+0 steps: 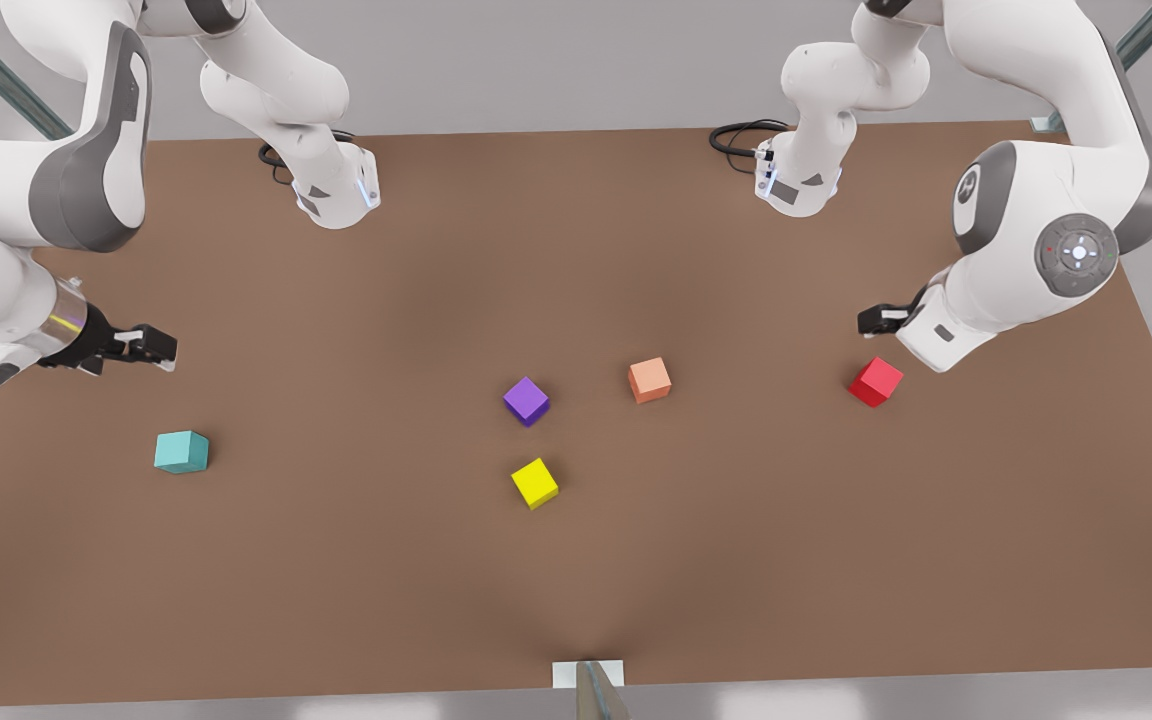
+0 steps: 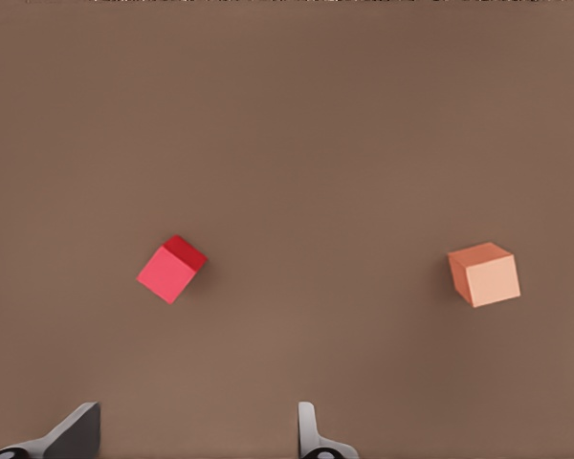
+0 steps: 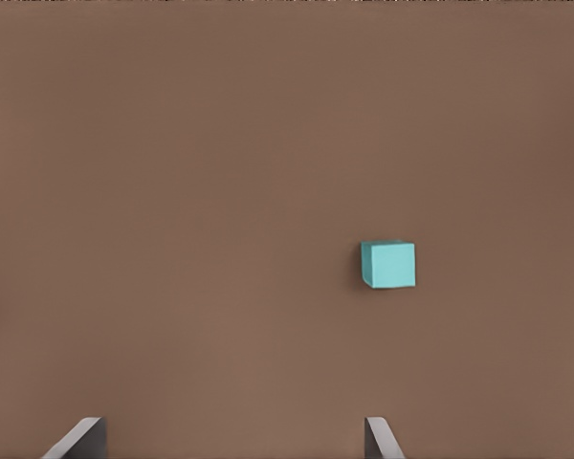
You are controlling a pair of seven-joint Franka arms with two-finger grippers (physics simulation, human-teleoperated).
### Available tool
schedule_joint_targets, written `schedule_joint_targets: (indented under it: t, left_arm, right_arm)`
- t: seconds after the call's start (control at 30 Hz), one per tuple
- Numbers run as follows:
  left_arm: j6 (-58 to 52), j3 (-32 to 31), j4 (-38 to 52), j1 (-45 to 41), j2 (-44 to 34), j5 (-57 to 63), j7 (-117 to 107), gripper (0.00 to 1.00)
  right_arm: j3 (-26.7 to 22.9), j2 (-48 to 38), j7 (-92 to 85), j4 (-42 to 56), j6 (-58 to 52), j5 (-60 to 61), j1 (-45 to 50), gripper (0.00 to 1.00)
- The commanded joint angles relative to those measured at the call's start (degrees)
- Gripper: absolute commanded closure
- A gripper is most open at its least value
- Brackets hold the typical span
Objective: Pick up red wooden cube and pass to hand red wooden cube and place in blue wooden cube
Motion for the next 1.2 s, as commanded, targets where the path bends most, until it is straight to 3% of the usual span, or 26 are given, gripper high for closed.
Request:
schedule_joint_targets:
  t: [0.0,0.07,0.1,0.17,0.23,0.37,0.43,0.6,1.17]
  left_arm:
    - [1.01,-0.01,0.02,0.02,-0.06,-0.35,0.39,0.00]
    - [1.10,0.17,0.11,-0.07,1.86,-0.70,-0.23,0.00]
    - [2.24,3.32,-0.06,-0.06,3.98,-1.05,0.12,0.00]
    - [13.57,8.34,-9.11,-0.24,4.86,-1.75,-0.23,0.00]
    - [25.00,8.96,-18.16,-0.24,6.17,-3.16,-4.35,0.00]
    - [39.15,10.98,-27.21,2.12,10.39,-3.34,-9.72,0.00]
    - [39.95,14.32,-30.56,2.92,10.92,-8.17,-13.41,0.00]
    - [43.29,16.08,-36.80,3.01,10.83,-8.34,-20.18,0.00]
    - [50.50,15.99,-40.14,2.66,12.94,-14.23,-26.51,0.00]
  right_arm:
    - [0.01,-0.06,-2.56,-0.04,1.35,0.03,-0.01,0.00]
    - [-0.08,-0.06,-2.56,-0.30,1.35,0.03,-0.01,0.00]
    - [-0.08,0.02,-2.56,-0.39,1.26,0.03,-0.01,0.00]
    - [-0.08,0.03,-2.83,-0.30,1.09,-0.40,0.07,0.00]
    - [0.18,0.29,-3.00,0.14,0.83,-0.05,0.34,0.00]
    - [0.18,1.52,-2.83,0.23,1.18,-0.23,0.25,0.00]
    - [0.09,1.52,-2.83,0.23,1.35,0.30,0.16,0.00]
    - [0.09,1.52,-2.83,0.14,1.09,0.03,0.25,0.00]
    - [0.18,1.96,-2.83,-0.04,1.00,-0.23,0.34,0.00]
